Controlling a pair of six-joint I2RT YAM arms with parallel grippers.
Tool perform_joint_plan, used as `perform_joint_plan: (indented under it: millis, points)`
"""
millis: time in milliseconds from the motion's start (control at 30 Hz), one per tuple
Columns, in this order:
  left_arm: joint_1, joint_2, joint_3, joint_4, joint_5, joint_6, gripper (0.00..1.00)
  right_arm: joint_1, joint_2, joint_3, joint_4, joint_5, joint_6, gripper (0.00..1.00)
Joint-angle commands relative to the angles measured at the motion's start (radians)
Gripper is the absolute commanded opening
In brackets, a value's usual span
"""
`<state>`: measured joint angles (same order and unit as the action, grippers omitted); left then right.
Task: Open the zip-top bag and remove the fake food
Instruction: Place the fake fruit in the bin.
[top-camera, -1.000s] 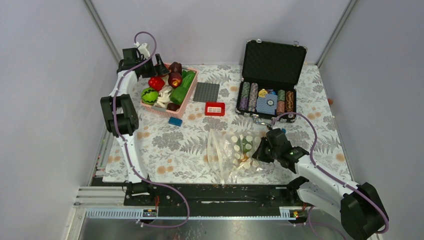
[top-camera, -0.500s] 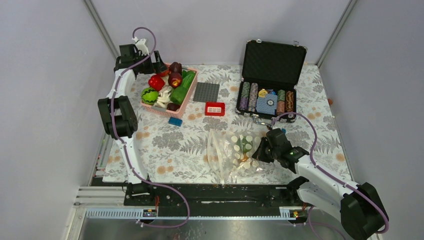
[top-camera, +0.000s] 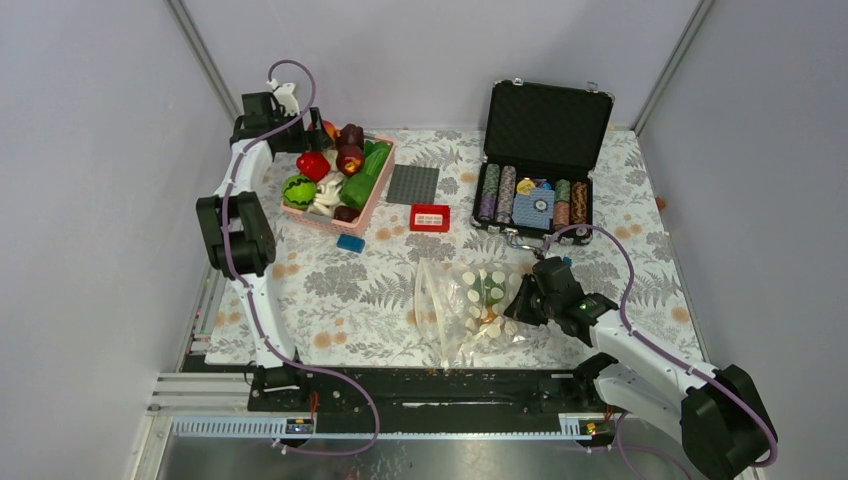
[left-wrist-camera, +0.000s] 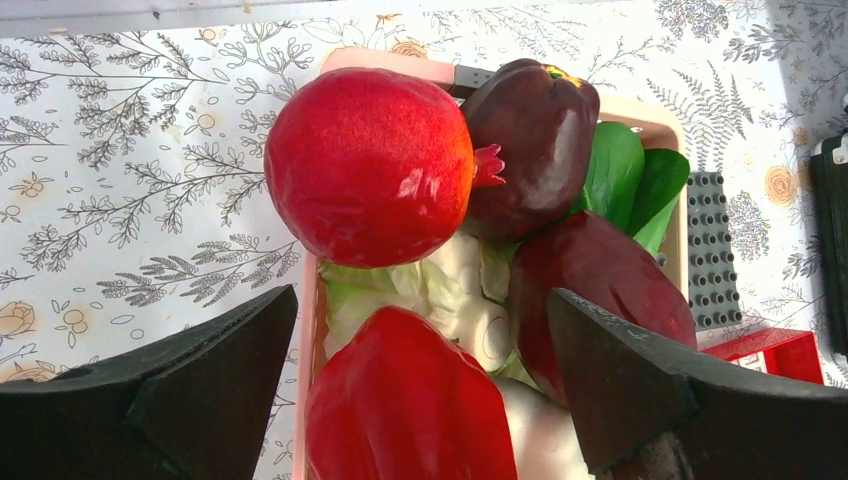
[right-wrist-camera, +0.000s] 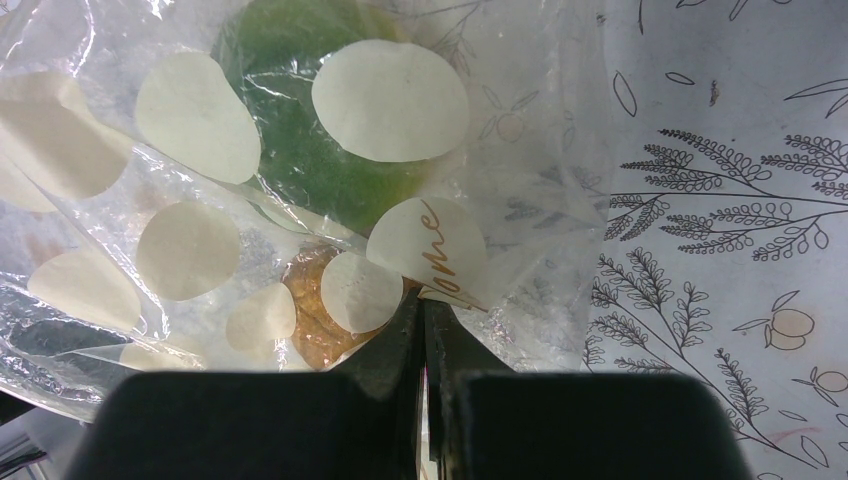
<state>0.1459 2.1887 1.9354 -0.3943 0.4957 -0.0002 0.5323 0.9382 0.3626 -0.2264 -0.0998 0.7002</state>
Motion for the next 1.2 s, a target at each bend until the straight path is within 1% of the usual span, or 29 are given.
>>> perform_joint_plan:
  millis: [0, 267, 400, 567, 667, 800, 933, 967, 1033, 1167]
  points:
    - [-0.001, -0.086, 0.0, 0.054, -0.014, 0.006, 0.99, 0.007, -0.001, 0.009, 0.016, -0.019, -0.013, 0.0]
    - [-0.001, -0.108, -0.012, 0.074, -0.002, 0.004, 0.99, 0.006, -0.003, 0.007, 0.018, -0.019, -0.013, 0.0]
    - [0.0, -0.131, -0.018, 0.076, -0.026, 0.004, 0.99, 0.006, -0.004, 0.008, 0.016, -0.019, -0.013, 0.0]
    - [-0.001, -0.198, -0.054, 0.099, -0.078, -0.04, 0.99, 0.005, -0.021, 0.011, 0.014, -0.023, -0.013, 0.0]
    - [0.0, -0.254, -0.066, 0.103, -0.138, -0.109, 0.99, 0.005, -0.031, 0.021, -0.002, -0.018, -0.021, 0.0]
    - [-0.011, -0.366, -0.132, 0.142, -0.164, -0.25, 0.99, 0.006, -0.043, 0.056, -0.037, -0.005, -0.048, 0.0]
    - [-0.057, -0.483, -0.17, 0.077, -0.212, -0.351, 0.99, 0.006, -0.081, 0.097, -0.081, 0.026, -0.076, 0.0]
    - [-0.077, -0.517, -0.188, 0.053, -0.222, -0.369, 0.99, 0.006, -0.092, 0.111, -0.09, 0.034, -0.085, 0.0]
    - [-0.128, -0.602, -0.278, 0.033, -0.244, -0.405, 0.97, 0.005, -0.117, 0.135, -0.119, 0.048, -0.099, 0.0]
    - [-0.247, -0.811, -0.517, 0.034, -0.298, -0.487, 0.86, 0.007, -0.144, 0.175, -0.154, 0.051, -0.113, 0.0]
